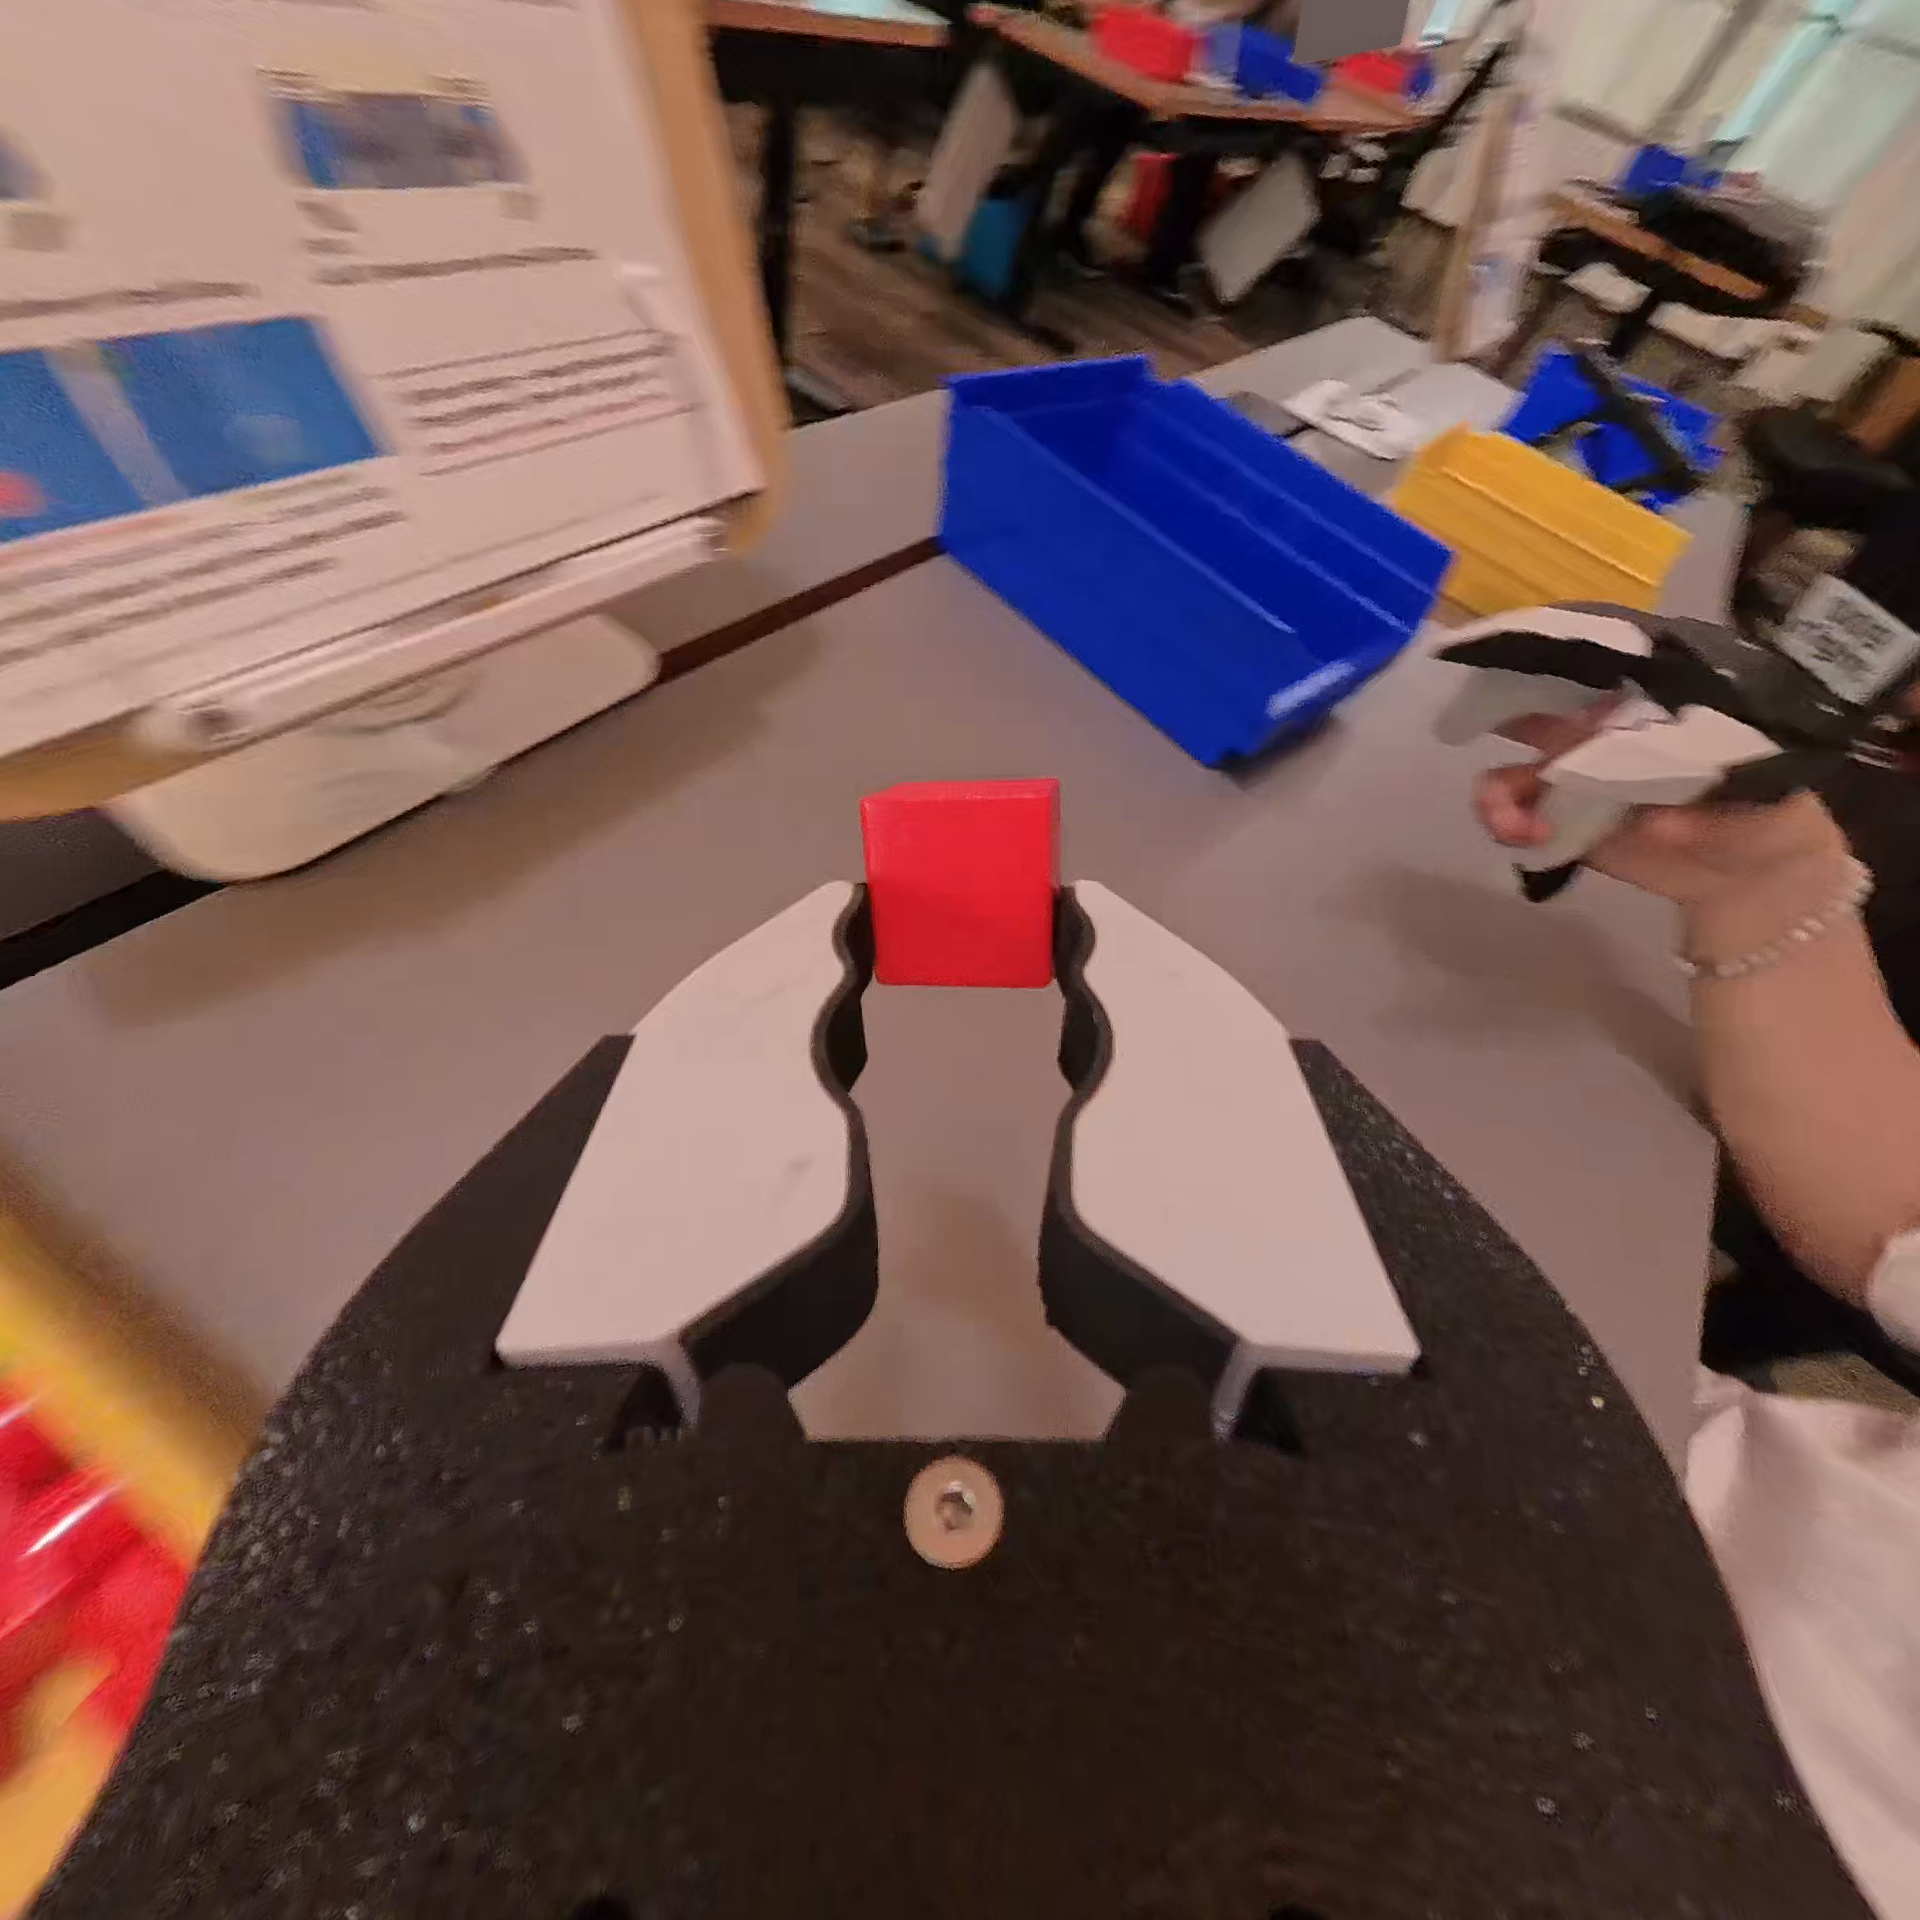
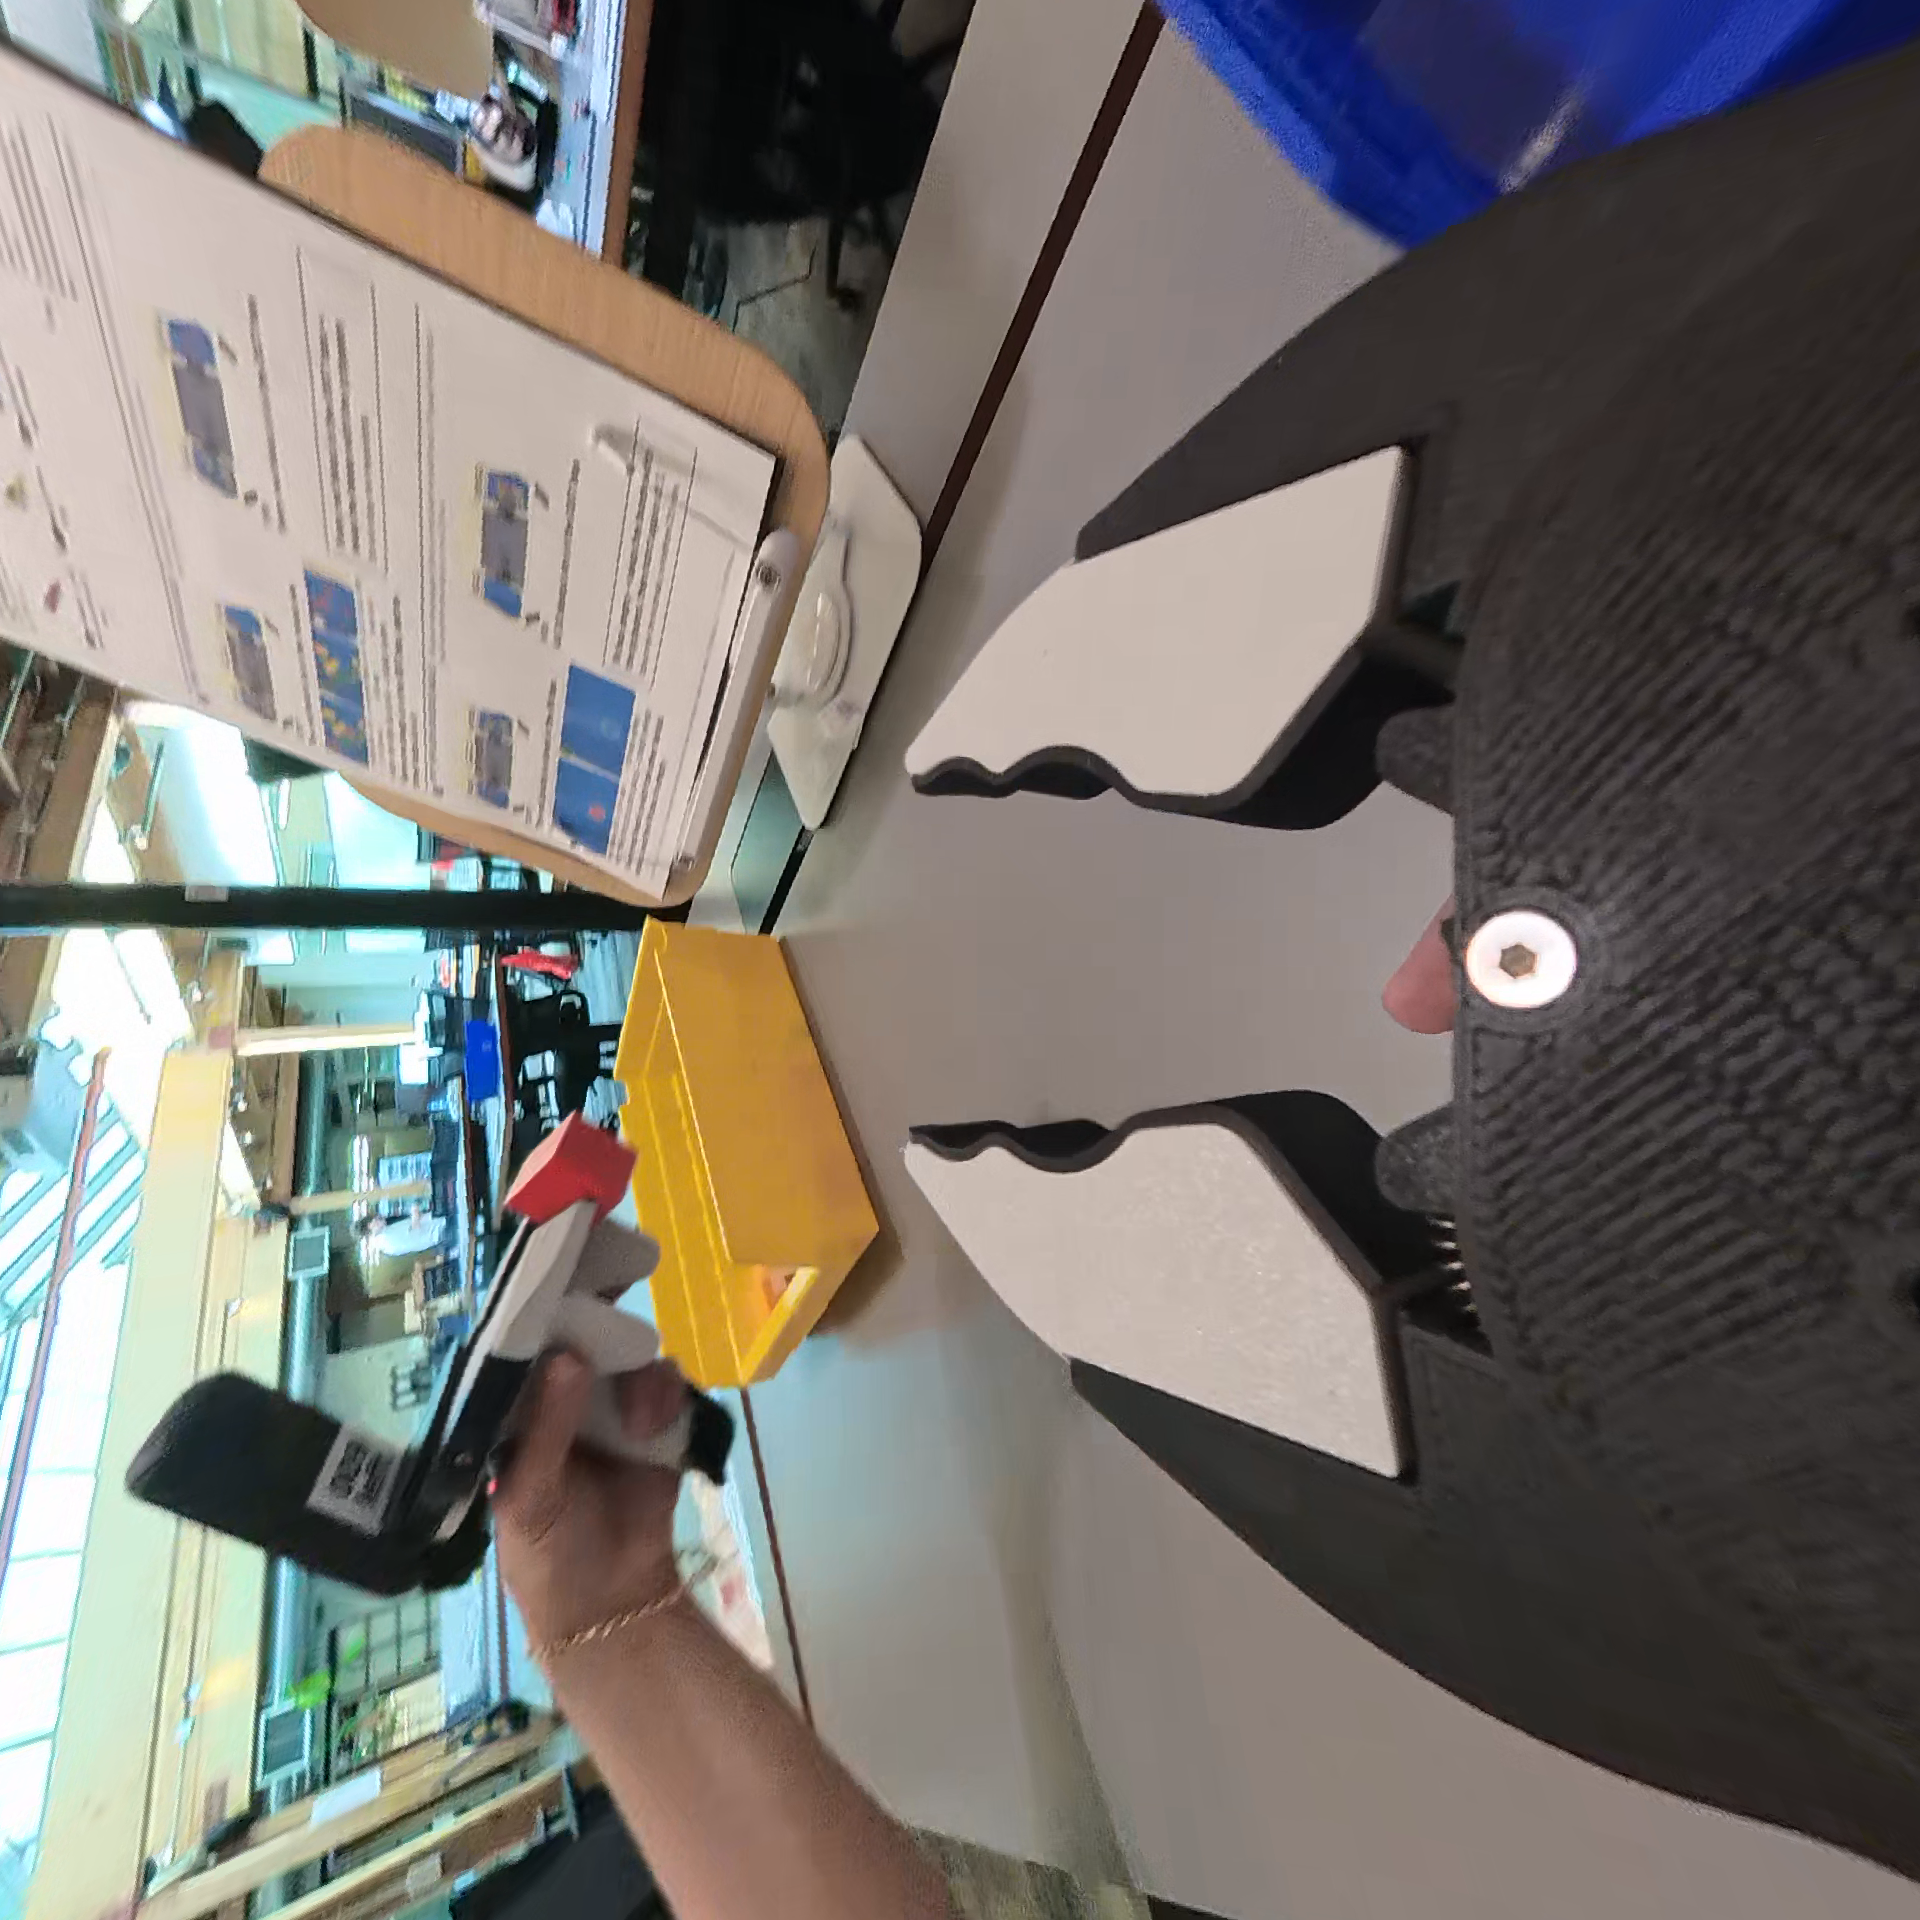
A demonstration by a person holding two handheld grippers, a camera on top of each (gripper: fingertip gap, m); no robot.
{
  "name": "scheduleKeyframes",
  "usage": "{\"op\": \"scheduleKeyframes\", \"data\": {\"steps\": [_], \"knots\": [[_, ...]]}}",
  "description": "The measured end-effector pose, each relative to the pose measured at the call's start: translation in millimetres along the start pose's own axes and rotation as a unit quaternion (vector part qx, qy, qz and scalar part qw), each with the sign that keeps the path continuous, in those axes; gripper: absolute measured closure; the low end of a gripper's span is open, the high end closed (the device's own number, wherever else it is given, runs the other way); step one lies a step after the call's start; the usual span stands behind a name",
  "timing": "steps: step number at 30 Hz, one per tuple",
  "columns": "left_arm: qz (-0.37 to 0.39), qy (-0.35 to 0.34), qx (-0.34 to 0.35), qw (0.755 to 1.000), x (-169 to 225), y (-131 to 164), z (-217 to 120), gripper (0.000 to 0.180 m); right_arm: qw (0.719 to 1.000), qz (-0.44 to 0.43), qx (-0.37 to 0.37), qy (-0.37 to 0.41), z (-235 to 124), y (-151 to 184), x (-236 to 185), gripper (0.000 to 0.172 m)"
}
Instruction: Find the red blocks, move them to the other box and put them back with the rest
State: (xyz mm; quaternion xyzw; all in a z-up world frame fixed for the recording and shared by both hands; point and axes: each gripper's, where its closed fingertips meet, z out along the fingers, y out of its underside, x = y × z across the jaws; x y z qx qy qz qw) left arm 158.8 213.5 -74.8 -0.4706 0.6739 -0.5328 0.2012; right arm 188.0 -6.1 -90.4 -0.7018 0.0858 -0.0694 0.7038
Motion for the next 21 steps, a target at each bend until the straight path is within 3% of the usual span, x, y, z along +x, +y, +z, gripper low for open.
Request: {"op": "scheduleKeyframes", "data": {"steps": [4,8,17,21], "knots": [[0.052,0.133,0.022,0.99,69,23,50,0.147,0.999,-0.001,0.004,-0.038,8,2,-16,0.111],[0.12,0.21,0.062,0.968,117,42,80,0.147,0.994,0.041,0.031,-0.099,10,-2,-35,0.117],[0.168,0.283,0.113,0.937,172,51,83,0.147,0.977,0.052,0.052,-0.201,14,2,-70,0.124],[0.198,0.283,0.125,0.93,181,55,80,0.148,0.972,0.027,0.059,-0.224,13,3,-81,0.127]]}}
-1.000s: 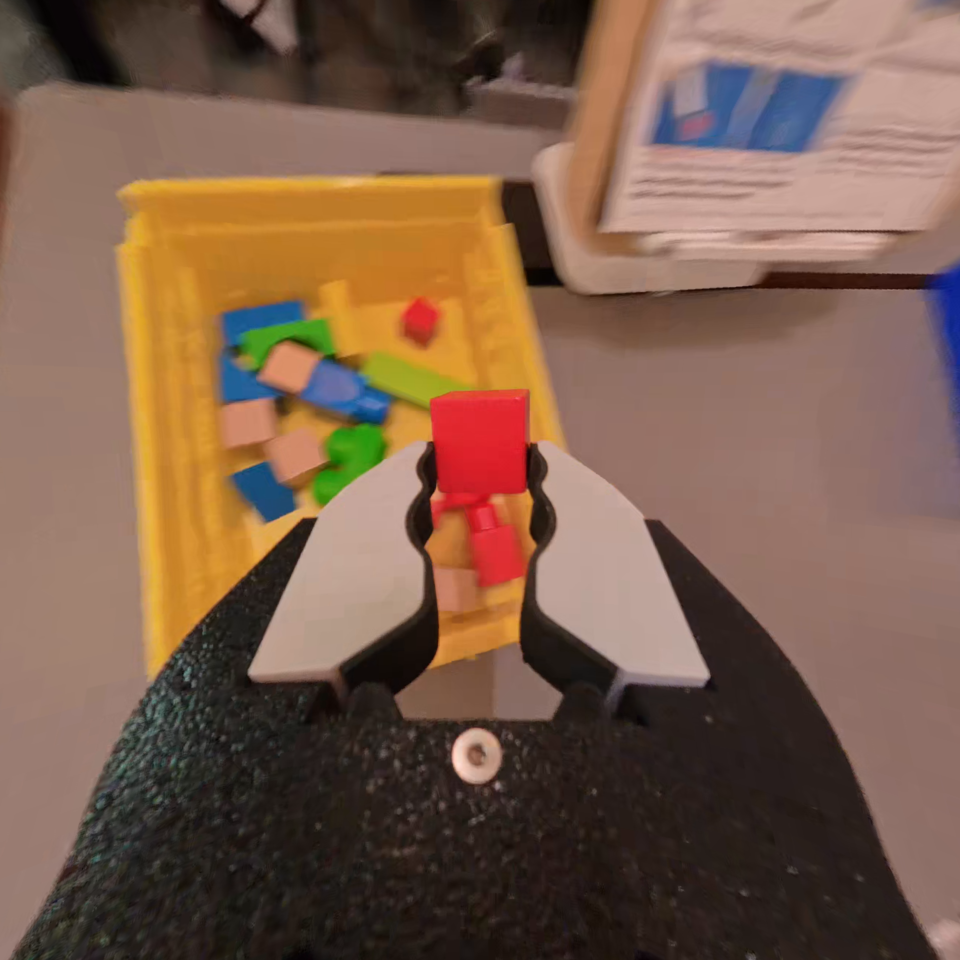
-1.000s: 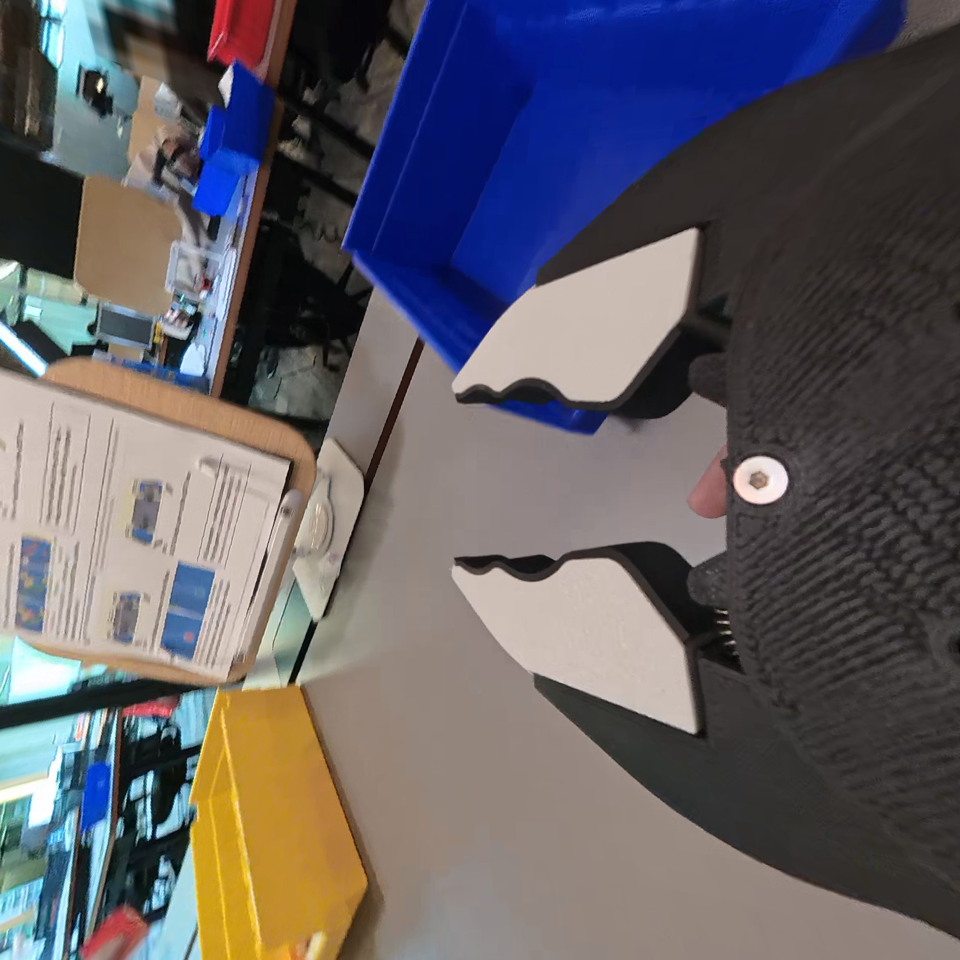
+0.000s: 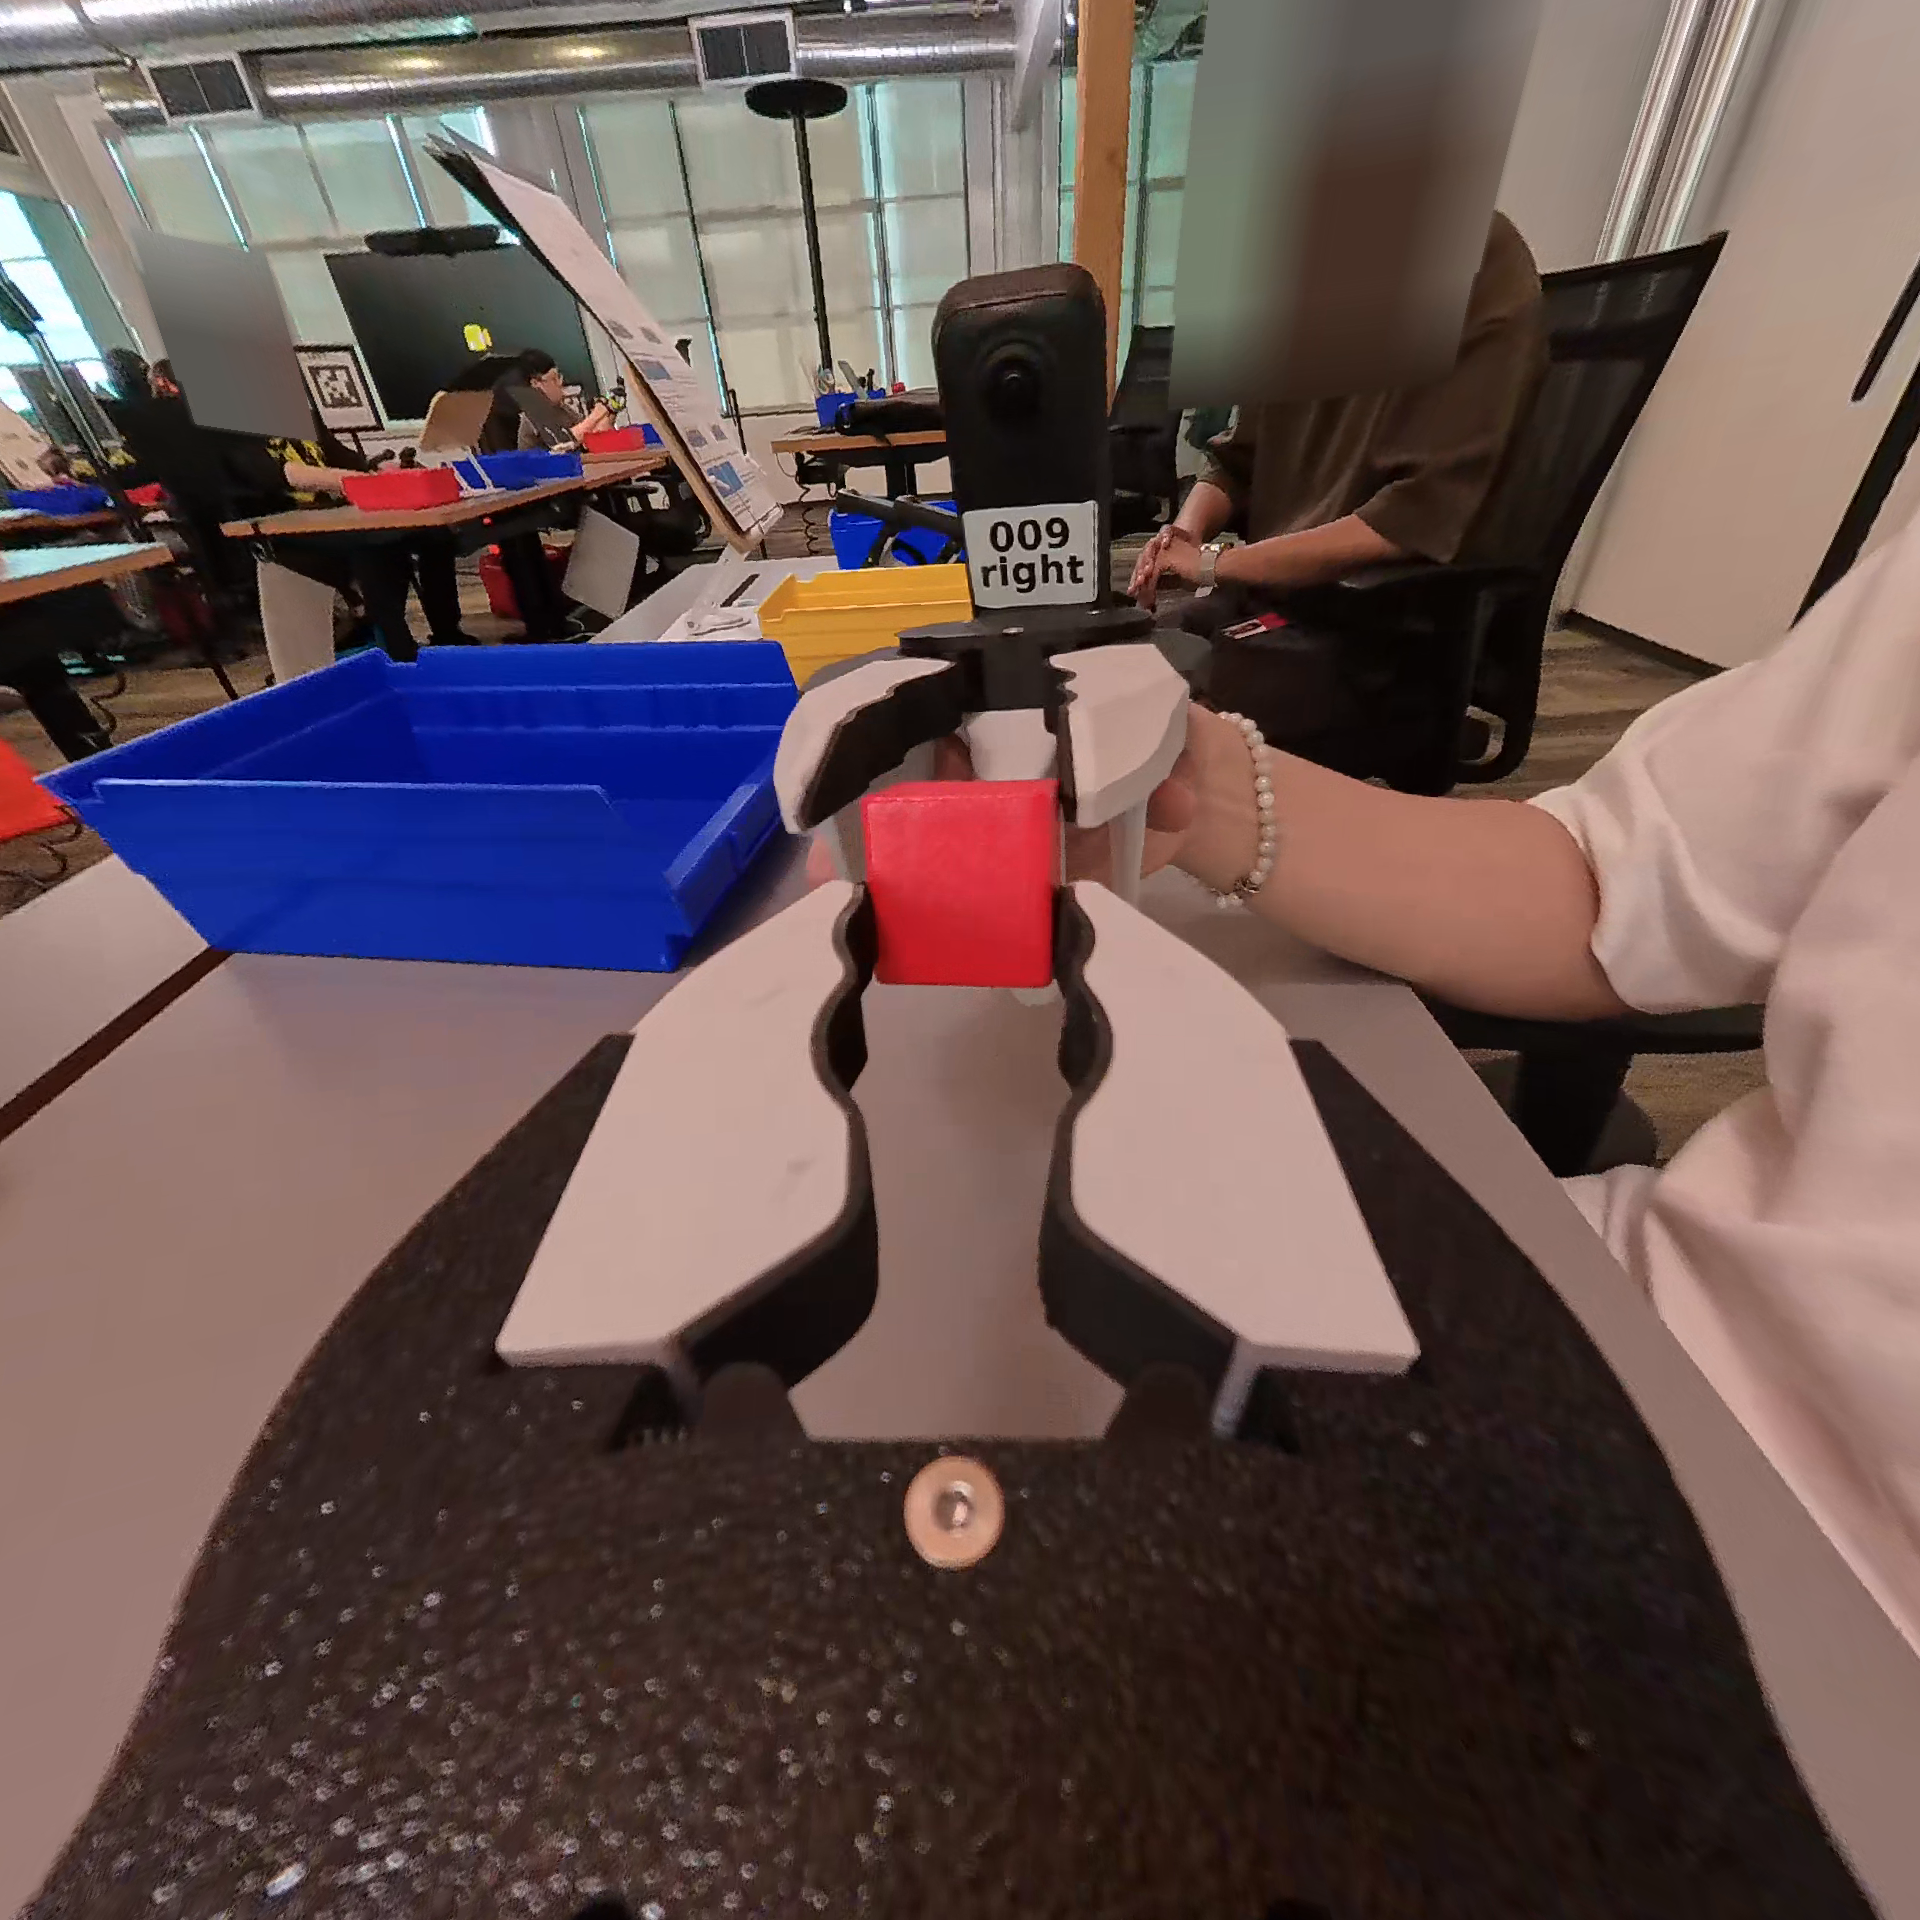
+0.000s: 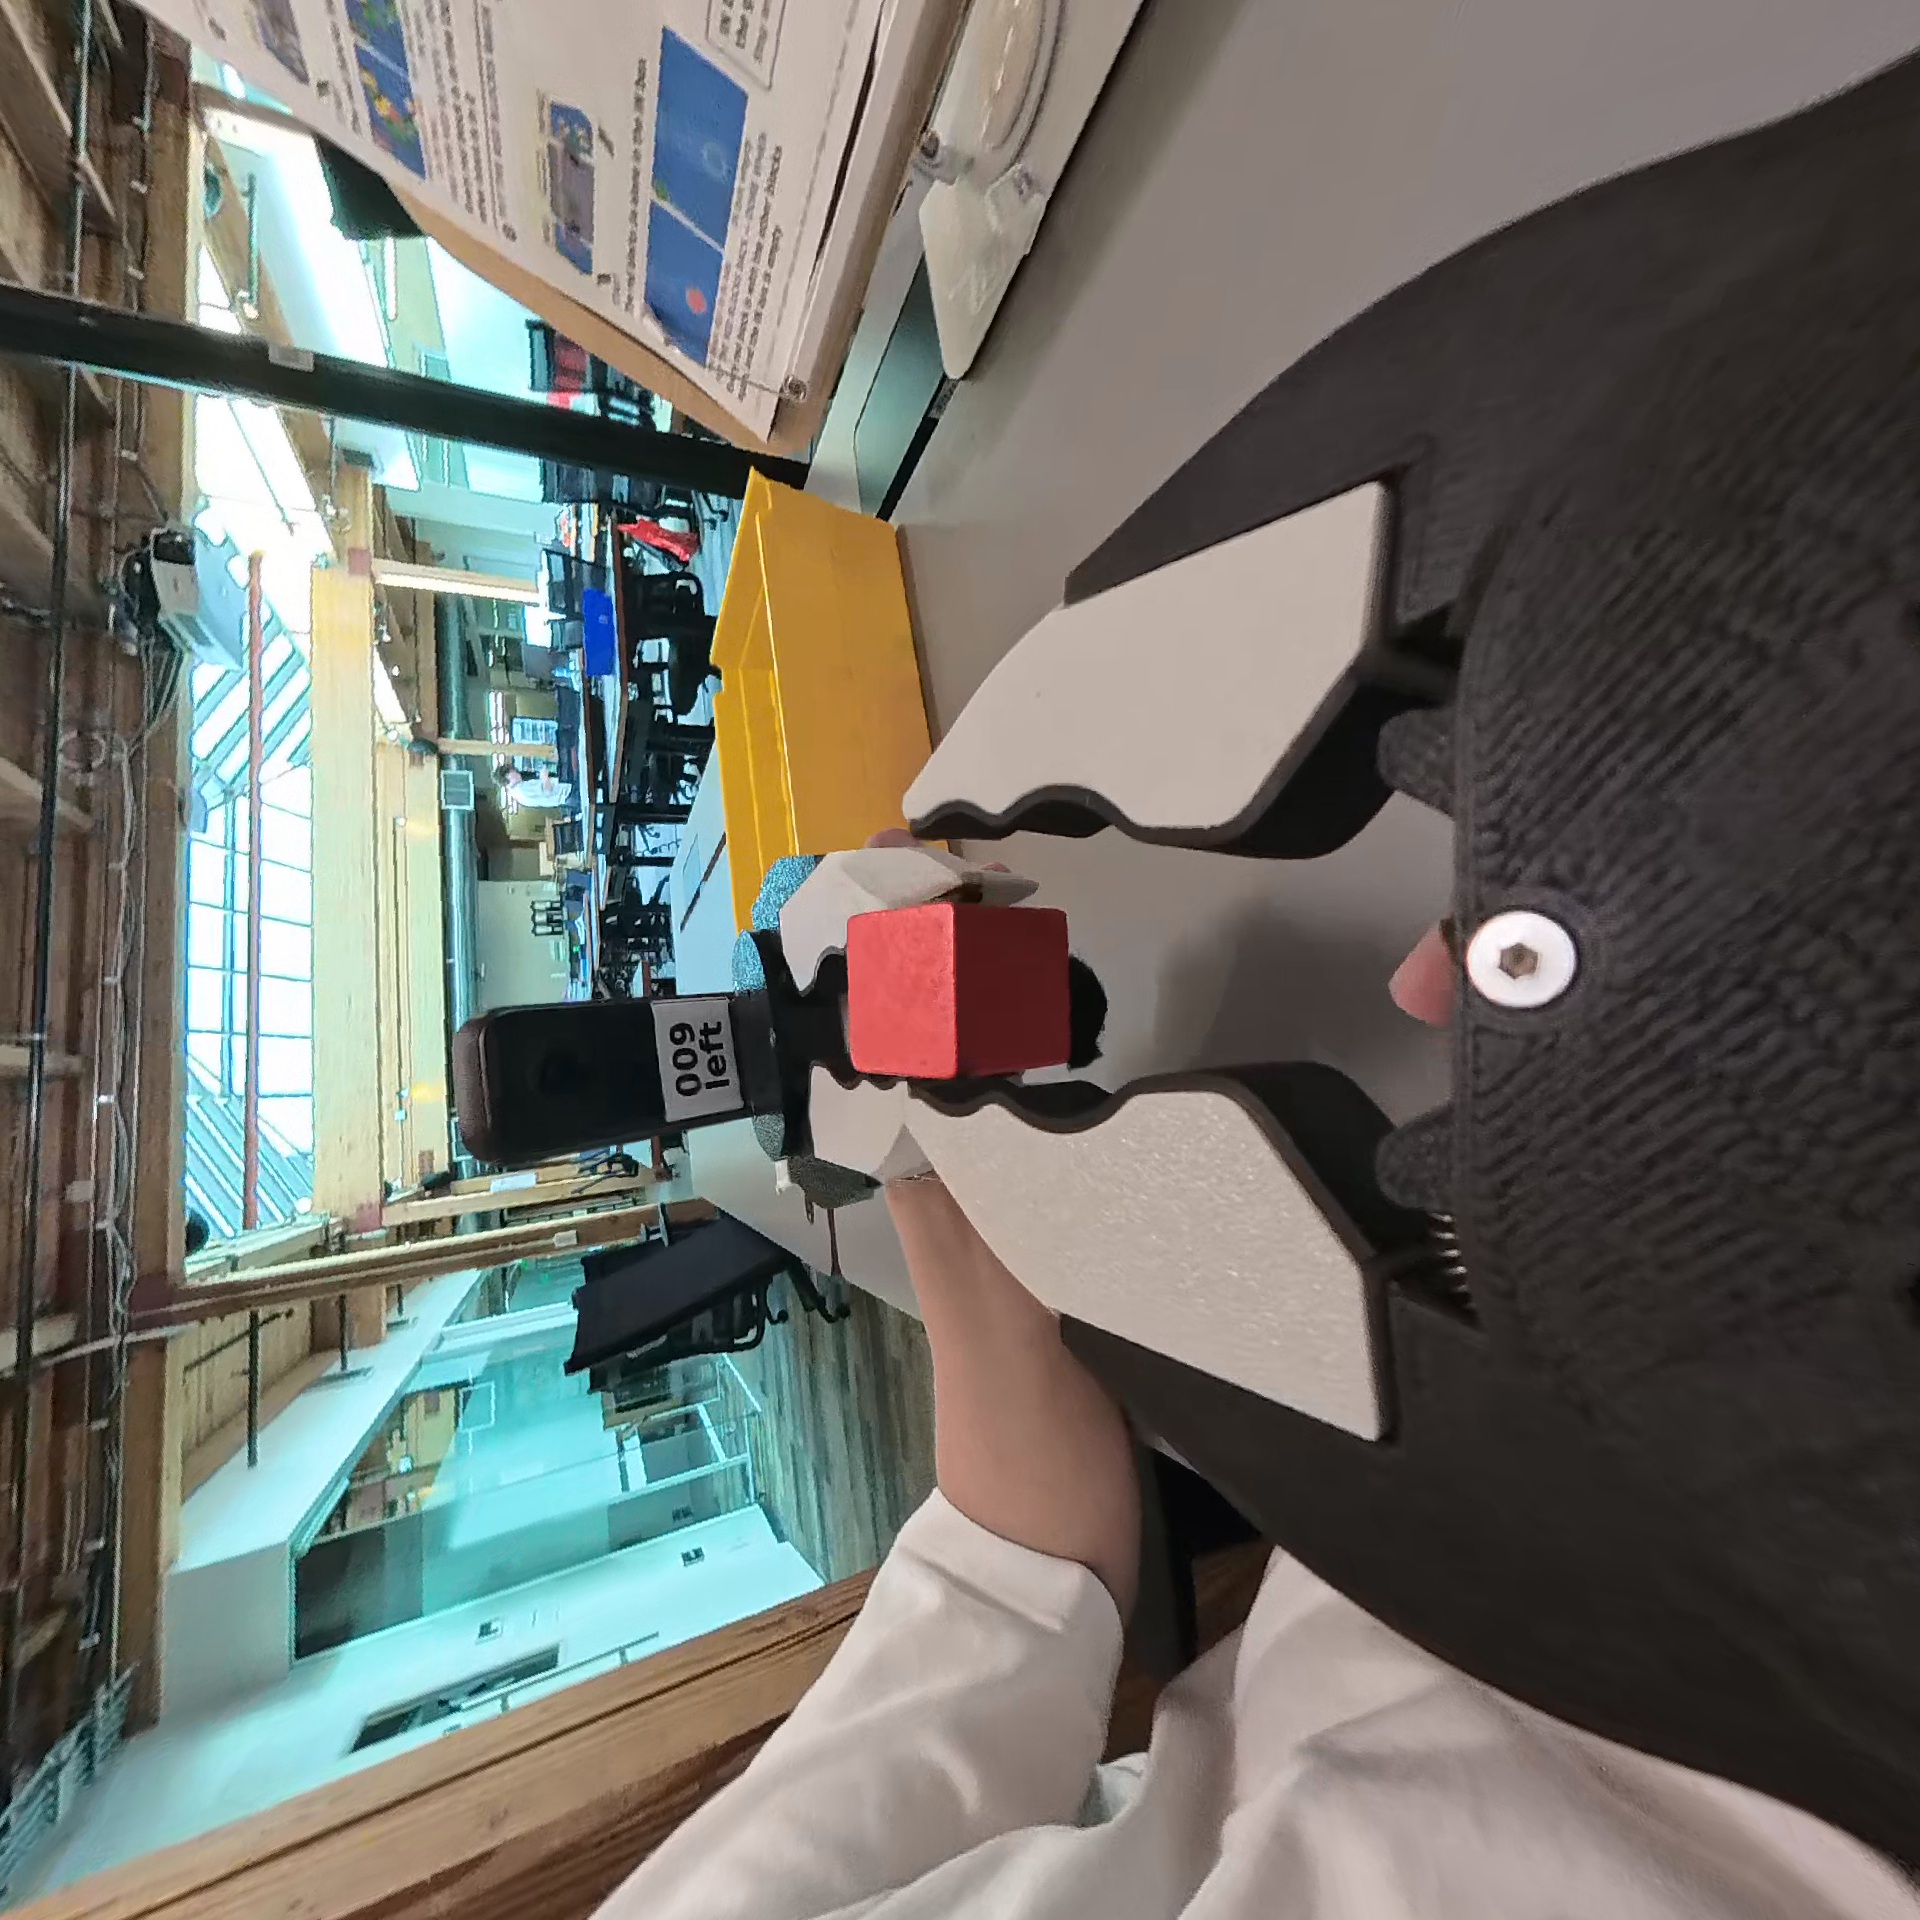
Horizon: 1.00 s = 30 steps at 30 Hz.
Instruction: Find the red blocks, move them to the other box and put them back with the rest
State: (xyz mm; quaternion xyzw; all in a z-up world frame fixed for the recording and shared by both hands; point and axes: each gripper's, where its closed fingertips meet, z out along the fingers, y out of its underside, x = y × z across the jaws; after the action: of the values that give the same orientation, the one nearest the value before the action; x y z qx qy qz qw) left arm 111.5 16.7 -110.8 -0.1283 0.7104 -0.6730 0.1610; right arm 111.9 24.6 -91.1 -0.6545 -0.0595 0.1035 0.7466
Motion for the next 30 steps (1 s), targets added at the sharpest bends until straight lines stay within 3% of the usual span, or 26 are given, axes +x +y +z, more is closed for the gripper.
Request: {"op": "scheduleKeyframes", "data": {"steps": [11,22,26,28,30], "knots": [[0.05,0.012,0.029,0.998,16,-13,0,0.148,0.995,-0.079,0.022,-0.051,0,-10,-25,0.139],[0.093,-0.018,0.07,0.993,14,-20,-4,0.143,0.982,-0.186,-0.017,-0.012,2,-11,-23,0.139],[0.066,-0.08,0.09,0.991,-9,-23,-14,0.124,0.981,-0.179,-0.03,0.073,-16,-25,4,0.139],[0.059,-0.137,0.071,0.986,-30,-16,-19,0.121,0.971,-0.174,-0.039,0.162,-40,-41,29,0.139],[0.05,-0.201,0.047,0.977,-51,-7,-25,0.121,0.942,-0.165,-0.057,0.286,-79,-55,60,0.139]]}}
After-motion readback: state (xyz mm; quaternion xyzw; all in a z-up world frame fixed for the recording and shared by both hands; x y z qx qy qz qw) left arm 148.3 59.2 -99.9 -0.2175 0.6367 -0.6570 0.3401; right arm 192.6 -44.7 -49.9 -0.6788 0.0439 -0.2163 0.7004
